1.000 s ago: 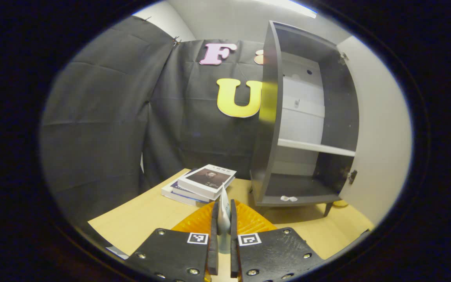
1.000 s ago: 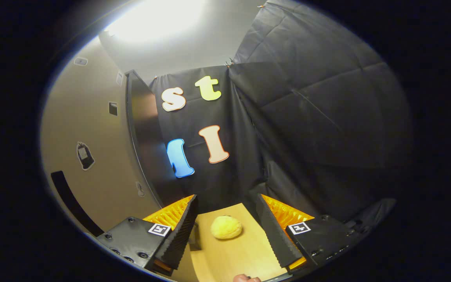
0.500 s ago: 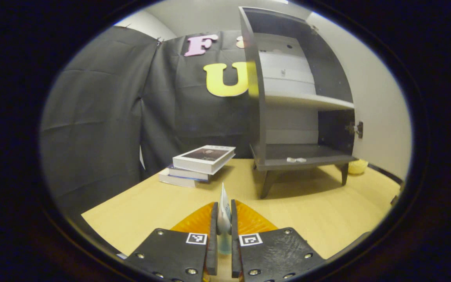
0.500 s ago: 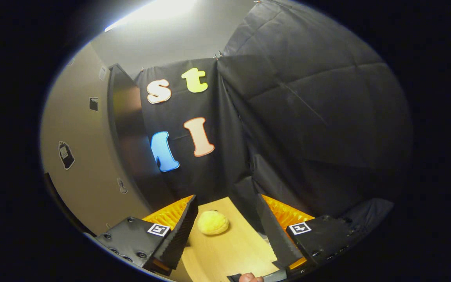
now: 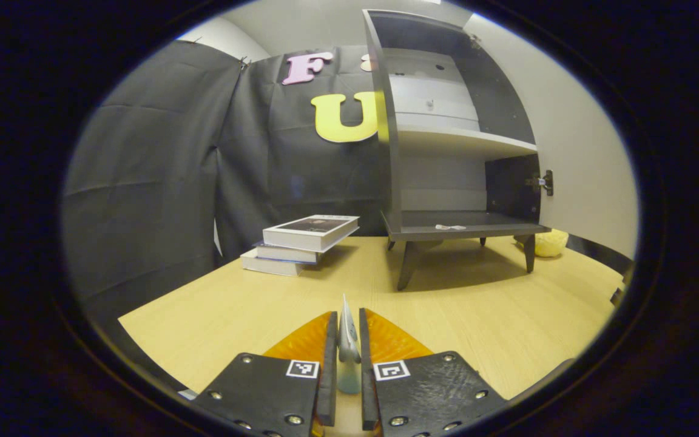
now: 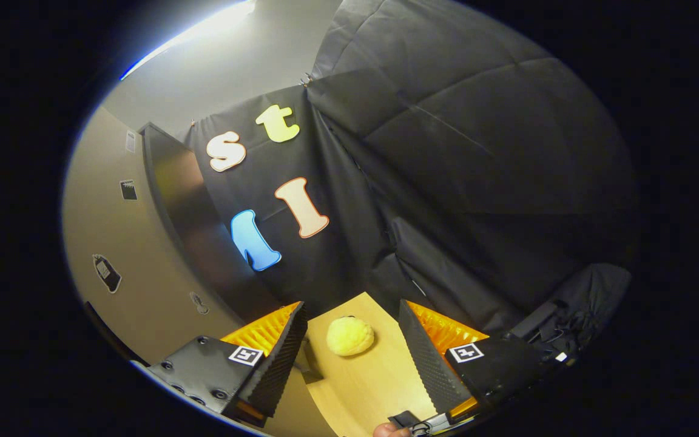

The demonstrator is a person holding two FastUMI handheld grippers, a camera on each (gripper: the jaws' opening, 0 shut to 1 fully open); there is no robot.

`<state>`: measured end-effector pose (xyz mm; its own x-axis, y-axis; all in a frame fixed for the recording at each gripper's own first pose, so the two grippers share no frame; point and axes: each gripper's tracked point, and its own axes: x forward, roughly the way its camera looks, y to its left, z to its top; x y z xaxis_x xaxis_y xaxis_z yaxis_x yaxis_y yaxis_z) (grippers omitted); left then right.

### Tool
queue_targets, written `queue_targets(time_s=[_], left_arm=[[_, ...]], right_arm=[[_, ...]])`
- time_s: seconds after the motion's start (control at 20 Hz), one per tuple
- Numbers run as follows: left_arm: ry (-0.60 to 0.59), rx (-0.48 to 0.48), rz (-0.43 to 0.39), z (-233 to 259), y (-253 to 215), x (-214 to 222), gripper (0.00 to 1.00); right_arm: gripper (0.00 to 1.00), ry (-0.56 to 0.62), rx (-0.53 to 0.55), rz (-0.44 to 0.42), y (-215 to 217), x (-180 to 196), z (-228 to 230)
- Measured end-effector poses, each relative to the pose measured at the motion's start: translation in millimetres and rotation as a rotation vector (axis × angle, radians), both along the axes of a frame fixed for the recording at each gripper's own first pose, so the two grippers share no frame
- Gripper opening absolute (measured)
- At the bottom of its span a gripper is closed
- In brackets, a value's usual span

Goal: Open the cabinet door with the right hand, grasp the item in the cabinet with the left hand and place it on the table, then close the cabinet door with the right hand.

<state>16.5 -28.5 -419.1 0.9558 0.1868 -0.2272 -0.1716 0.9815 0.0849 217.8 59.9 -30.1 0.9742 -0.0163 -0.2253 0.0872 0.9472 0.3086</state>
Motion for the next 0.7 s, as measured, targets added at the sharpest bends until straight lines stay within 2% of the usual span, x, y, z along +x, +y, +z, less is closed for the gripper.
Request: queue_targets(time_s=[0.1, 0.15, 0.2, 0.4, 0.55, 0.7], left_arm=[[0.012, 0.004, -0.005, -1, 0, -1, 0.22], [0.017, 0.004, -0.009, 1, -1, -1, 0.14], [0.014, 0.004, -0.016, 6, -1, 0, 0.16], [0.011, 0.040, -0.050, 39, -5, -3, 0.90], [0.032, 0.079, -0.033, 63, -6, -18, 0.90], [0.045, 0.068, -0.010, 104, -17, -48, 0.90]], right_arm=[[0.95, 0.000, -0.013, -0.009, -2, -4, -3], [0.95, 0.004, -0.019, -0.014, -3, -6, -6], [0.95, 0.009, -0.025, -0.016, -4, -9, -9], [0.95, 0.003, -0.095, -0.022, -6, -20, -17], [0.95, -0.010, -0.147, -0.036, -12, -31, -18], [0.95, -0.074, -0.243, -0.079, -23, -37, -8]])
